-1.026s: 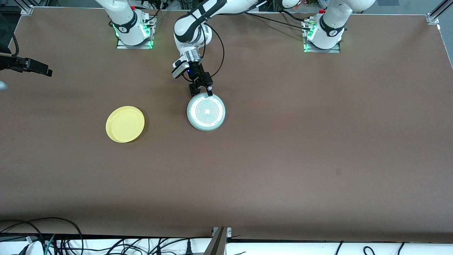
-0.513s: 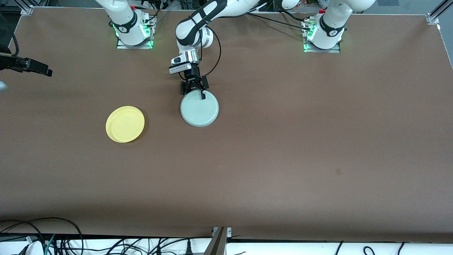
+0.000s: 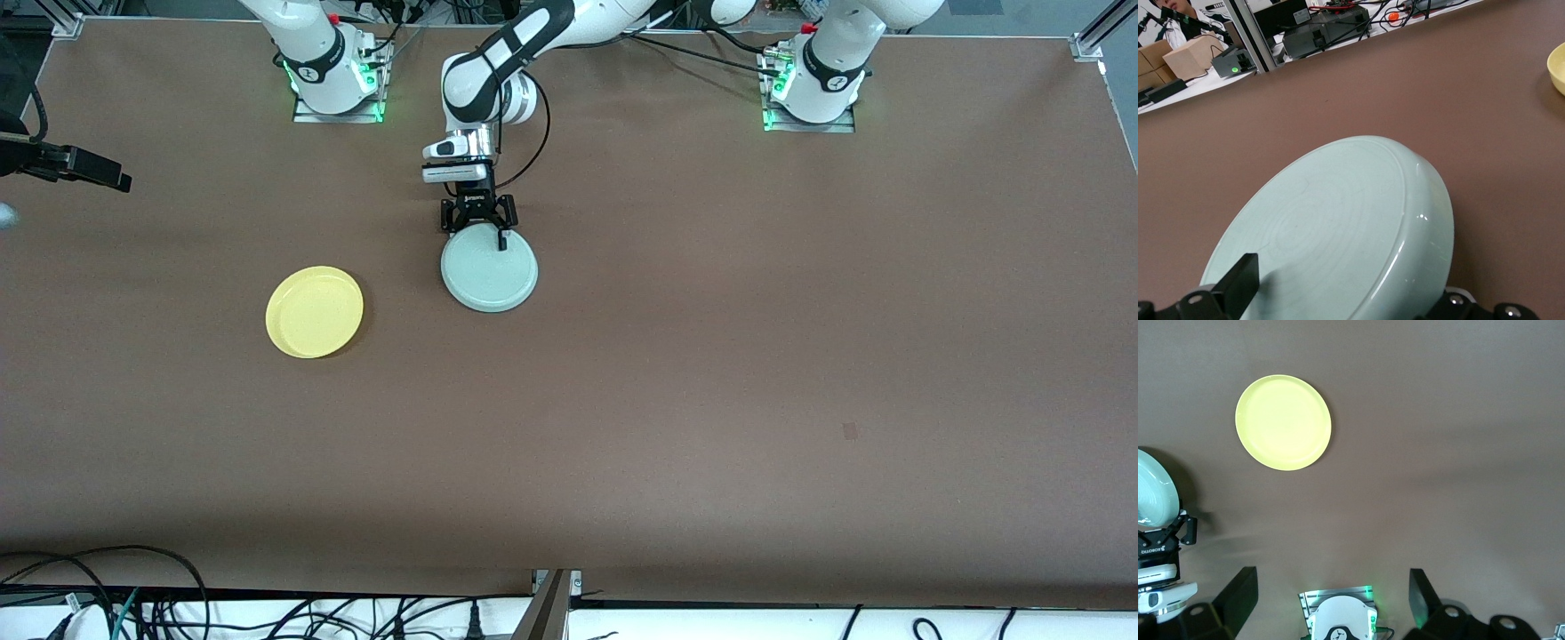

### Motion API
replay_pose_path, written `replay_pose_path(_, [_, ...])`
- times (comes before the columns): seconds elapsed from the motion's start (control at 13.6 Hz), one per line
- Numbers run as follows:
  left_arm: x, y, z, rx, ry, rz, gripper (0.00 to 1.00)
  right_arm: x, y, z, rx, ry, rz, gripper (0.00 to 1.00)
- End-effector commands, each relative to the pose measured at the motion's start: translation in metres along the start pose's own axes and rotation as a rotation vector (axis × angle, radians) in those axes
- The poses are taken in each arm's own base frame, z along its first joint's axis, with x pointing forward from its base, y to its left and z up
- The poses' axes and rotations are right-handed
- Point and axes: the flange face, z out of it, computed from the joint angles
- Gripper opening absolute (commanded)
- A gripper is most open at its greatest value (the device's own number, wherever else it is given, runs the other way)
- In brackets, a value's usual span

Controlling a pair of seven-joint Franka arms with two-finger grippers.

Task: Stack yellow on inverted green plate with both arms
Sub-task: 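Lower the inverted green plate onto the table and open the left gripper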

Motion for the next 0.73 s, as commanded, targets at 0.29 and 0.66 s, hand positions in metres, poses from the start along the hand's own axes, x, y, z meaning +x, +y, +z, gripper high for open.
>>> replay_pose_path(0.29, [0.028,-0.048,0.096,-0.138,0.028,0.051,1.00,-0.002,0.000,-0.004,0.017,-0.003,-0.004,1.00])
replay_pose_path(0.66, [0.055,-0.101,0.161,-0.220,0.038,0.096,1.00,-0.002,0.000,-0.004,0.017,-0.003,-0.004,1.00])
